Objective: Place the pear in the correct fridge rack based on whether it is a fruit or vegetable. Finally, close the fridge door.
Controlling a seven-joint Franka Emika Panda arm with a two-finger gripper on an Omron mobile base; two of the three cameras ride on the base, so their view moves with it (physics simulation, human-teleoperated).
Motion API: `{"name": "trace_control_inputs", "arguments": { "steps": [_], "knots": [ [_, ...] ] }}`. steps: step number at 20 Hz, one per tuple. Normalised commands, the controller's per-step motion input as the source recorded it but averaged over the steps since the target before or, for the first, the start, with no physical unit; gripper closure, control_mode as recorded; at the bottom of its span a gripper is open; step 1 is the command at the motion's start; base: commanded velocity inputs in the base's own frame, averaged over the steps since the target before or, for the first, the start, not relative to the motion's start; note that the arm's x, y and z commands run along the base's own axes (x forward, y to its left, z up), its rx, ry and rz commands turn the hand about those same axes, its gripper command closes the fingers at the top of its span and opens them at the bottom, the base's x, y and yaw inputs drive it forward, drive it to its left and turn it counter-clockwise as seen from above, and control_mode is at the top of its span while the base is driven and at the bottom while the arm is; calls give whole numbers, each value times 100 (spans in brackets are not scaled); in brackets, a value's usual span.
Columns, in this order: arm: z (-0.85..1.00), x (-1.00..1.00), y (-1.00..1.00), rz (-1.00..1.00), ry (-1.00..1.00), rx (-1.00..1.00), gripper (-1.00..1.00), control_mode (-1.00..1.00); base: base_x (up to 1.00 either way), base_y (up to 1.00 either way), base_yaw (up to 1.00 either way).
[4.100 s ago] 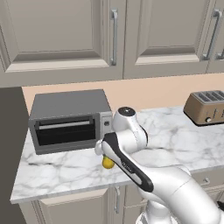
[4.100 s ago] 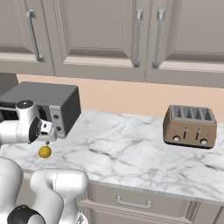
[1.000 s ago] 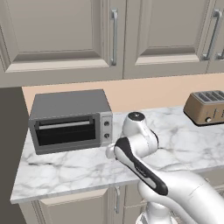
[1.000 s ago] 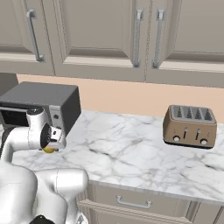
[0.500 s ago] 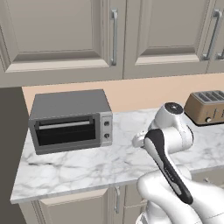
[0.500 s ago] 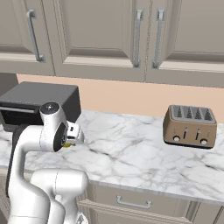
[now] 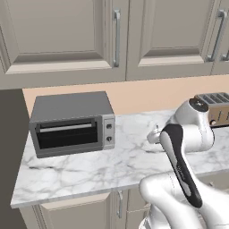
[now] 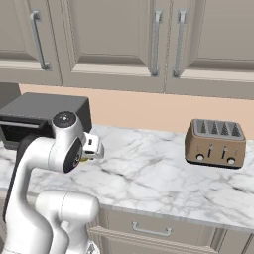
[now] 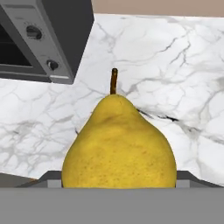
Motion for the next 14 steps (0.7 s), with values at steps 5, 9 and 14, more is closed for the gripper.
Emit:
{"name": "trace_control_inputs", "arguments": {
  "steps": [5,9,14],
  "knots": [
    [0,0,0,0,0,0,100,100,-61,0,0],
    [0,0,0,0,0,0,100,100,-74,0,0],
    [0,0,0,0,0,0,100,100,-61,0,26]
  ]
}}
